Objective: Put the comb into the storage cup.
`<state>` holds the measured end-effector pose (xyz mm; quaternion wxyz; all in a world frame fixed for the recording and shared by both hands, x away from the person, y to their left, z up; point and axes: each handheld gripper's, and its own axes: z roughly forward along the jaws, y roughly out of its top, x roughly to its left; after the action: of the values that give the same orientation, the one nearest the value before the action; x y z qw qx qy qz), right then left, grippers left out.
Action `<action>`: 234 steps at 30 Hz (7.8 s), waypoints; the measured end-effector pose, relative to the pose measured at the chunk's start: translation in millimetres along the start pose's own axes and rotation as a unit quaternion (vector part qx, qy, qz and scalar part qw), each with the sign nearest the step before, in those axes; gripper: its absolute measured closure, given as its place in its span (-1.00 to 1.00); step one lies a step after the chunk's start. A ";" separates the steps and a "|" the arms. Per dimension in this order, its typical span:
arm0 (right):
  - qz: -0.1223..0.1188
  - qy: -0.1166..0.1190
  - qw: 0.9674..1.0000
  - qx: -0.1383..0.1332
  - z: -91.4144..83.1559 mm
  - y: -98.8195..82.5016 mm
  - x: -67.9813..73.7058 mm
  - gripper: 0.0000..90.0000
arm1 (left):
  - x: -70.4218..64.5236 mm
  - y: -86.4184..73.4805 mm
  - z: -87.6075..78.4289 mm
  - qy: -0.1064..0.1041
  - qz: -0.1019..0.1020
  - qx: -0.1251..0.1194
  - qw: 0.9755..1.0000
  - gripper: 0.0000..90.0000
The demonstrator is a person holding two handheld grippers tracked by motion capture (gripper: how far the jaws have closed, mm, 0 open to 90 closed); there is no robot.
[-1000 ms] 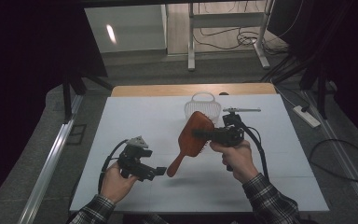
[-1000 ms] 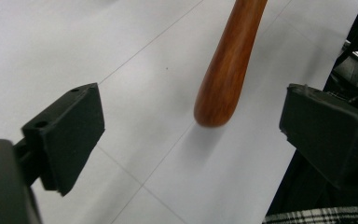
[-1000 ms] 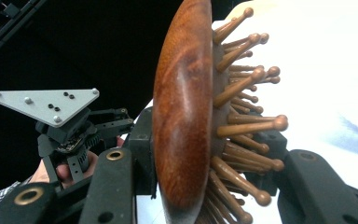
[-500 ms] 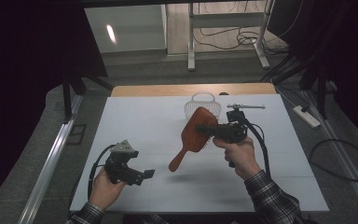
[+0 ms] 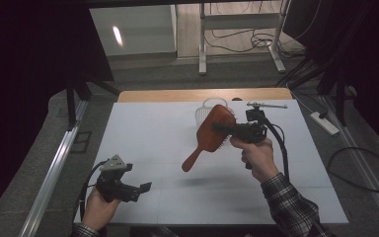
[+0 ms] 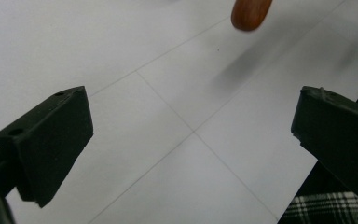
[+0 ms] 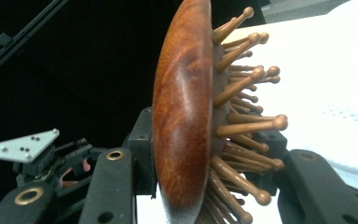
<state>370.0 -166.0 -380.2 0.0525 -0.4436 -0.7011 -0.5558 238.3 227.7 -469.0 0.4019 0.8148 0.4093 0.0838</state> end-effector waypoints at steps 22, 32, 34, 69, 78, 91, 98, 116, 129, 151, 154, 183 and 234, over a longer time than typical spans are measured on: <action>0.009 -0.025 0.999 -0.028 -6.3 28.3 -12.0 0.20 | -1.6 -22.9 -14.1 -0.002 0.015 0.013 1.000 -1.00; 0.011 -0.035 0.999 -0.036 -8.2 39.3 -15.3 0.20 | -1.1 -25.0 -18.5 0.006 0.008 0.015 1.000 -1.00; 0.013 -0.037 0.998 -0.040 -9.1 42.2 -16.0 0.20 | -0.9 -25.6 -19.4 0.007 0.007 0.016 1.000 -1.00; 0.041 -0.084 0.992 -0.086 -15.3 76.5 -38.5 0.20 | -1.4 -25.9 -18.6 0.008 0.006 0.022 1.000 -1.00; 0.040 -0.101 0.989 -0.098 -16.1 87.0 -43.1 0.20 | -1.6 -25.7 -18.3 0.009 0.007 0.025 1.000 -1.00; 0.044 -0.124 0.985 -0.108 -11.7 95.6 -53.4 0.20 | -1.1 -25.5 -18.1 0.009 0.010 0.030 0.999 -1.00; 0.043 -0.133 0.984 -0.109 -9.0 96.7 -56.5 0.20 | -1.2 -25.5 -17.9 0.009 0.009 0.030 0.999 -1.00; 0.045 -0.146 0.984 -0.095 10.1 82.6 -70.3 0.20 | -0.5 -25.8 -18.3 0.014 0.002 0.029 0.999 -1.00; 0.042 -0.155 0.983 -0.086 22.4 71.8 -76.3 0.20 | 0.1 -25.9 -18.3 0.013 0.000 0.029 0.999 -1.00; 0.030 -0.174 0.982 -0.068 40.3 53.6 -85.8 0.20 | 0.2 -25.9 -18.0 0.012 0.000 0.030 0.999 -1.00; 0.029 -0.177 0.982 -0.068 41.8 51.3 -87.0 0.19 | 0.1 -25.9 -18.0 0.013 0.000 0.031 0.999 -1.00; 0.050 -0.184 0.978 -0.080 34.9 34.5 -105.7 -0.04 | -0.5 -24.8 -16.0 0.014 0.004 0.038 0.999 -1.00; -0.057 -0.212 0.976 -0.006 30.5 35.1 -93.7 -0.71 | -0.4 -23.9 -14.9 0.013 0.005 0.042 0.999 -1.00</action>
<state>463.0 -194.0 -419.0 -0.1318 -0.5110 -0.7171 -0.4552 216.8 244.3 -476.3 0.3615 0.8320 0.4132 0.0793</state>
